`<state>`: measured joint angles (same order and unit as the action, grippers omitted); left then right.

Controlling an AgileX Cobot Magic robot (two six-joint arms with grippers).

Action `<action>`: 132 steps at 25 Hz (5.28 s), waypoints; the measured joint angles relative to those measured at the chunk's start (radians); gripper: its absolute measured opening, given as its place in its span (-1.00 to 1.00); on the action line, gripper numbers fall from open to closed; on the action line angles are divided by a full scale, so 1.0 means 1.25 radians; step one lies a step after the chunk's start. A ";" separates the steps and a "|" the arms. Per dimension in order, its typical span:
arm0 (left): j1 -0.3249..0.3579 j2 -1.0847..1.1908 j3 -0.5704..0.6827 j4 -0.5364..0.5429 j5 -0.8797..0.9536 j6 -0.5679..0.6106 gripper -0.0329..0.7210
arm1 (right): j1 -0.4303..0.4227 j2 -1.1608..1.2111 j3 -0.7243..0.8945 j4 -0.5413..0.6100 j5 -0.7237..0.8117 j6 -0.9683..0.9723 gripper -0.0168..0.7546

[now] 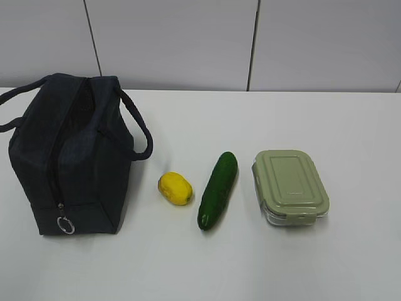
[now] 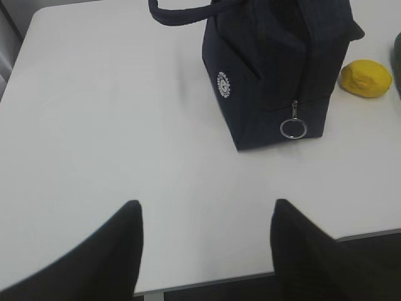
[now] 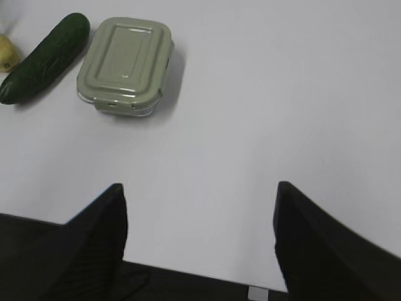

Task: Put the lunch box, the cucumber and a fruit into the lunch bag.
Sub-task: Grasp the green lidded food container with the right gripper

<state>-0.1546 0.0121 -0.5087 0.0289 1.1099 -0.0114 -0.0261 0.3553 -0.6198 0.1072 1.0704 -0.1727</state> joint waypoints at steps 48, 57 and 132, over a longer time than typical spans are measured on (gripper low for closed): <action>0.000 0.000 0.000 -0.002 0.000 0.000 0.27 | -0.231 0.964 -0.333 0.748 0.089 -0.496 0.38; 0.000 0.000 0.000 -0.002 0.000 0.000 0.27 | -0.247 1.087 -0.333 0.655 0.094 -0.536 0.37; 0.000 0.000 0.000 -0.008 0.000 -0.001 0.27 | -0.176 1.464 -0.515 0.747 0.084 -0.711 0.59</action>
<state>-0.1546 0.0121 -0.5087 0.0191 1.1099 -0.0121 -0.2464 2.1855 -1.2639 1.0412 1.1748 -1.0611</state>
